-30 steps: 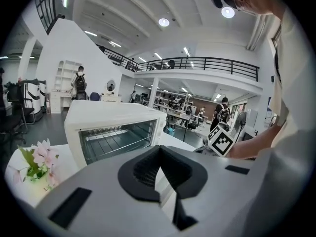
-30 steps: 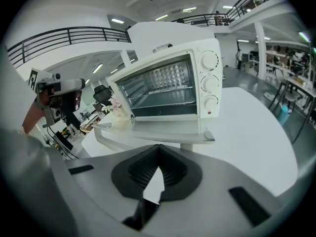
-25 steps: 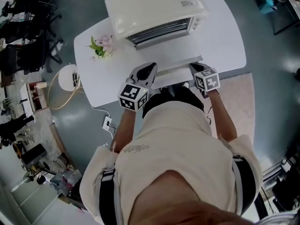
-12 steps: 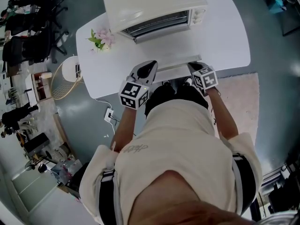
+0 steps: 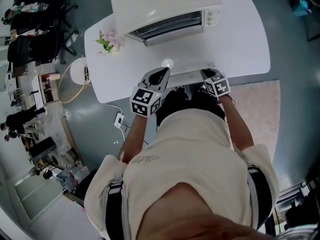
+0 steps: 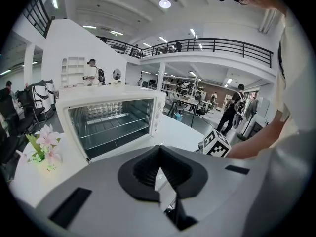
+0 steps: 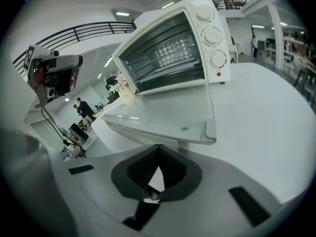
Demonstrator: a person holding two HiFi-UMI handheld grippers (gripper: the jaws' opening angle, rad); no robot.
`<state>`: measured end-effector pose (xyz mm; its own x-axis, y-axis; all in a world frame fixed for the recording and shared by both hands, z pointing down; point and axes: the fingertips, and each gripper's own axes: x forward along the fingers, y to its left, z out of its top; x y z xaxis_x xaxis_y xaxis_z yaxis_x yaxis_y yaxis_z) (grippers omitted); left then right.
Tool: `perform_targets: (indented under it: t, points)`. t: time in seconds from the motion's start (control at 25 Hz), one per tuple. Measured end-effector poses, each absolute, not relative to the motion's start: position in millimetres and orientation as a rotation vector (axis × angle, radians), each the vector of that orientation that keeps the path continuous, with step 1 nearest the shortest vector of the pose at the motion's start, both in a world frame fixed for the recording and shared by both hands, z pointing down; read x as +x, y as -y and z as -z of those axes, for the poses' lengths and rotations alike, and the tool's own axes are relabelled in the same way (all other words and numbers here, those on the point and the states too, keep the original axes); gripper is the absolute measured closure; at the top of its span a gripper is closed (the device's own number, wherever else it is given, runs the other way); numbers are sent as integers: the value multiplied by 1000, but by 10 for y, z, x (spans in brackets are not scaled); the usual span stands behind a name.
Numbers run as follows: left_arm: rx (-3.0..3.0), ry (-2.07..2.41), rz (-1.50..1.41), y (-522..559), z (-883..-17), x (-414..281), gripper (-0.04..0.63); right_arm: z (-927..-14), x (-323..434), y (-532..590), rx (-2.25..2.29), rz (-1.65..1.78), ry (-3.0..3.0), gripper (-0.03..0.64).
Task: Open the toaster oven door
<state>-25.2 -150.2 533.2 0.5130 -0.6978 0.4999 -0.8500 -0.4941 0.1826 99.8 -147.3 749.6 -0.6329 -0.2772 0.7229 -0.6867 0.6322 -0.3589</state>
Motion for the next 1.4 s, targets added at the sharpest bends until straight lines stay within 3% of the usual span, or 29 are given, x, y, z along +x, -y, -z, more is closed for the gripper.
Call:
perform_targets:
  t: [0.76,1.4]
  points:
    - [2348,1255,-516,1535,-5383,-111,577,-7780,984,1456,734,-843,2185,611]
    - [2372,1226,-499,1539,-5404,-60,577,-7288,1072,1330,725,-886,2283,611]
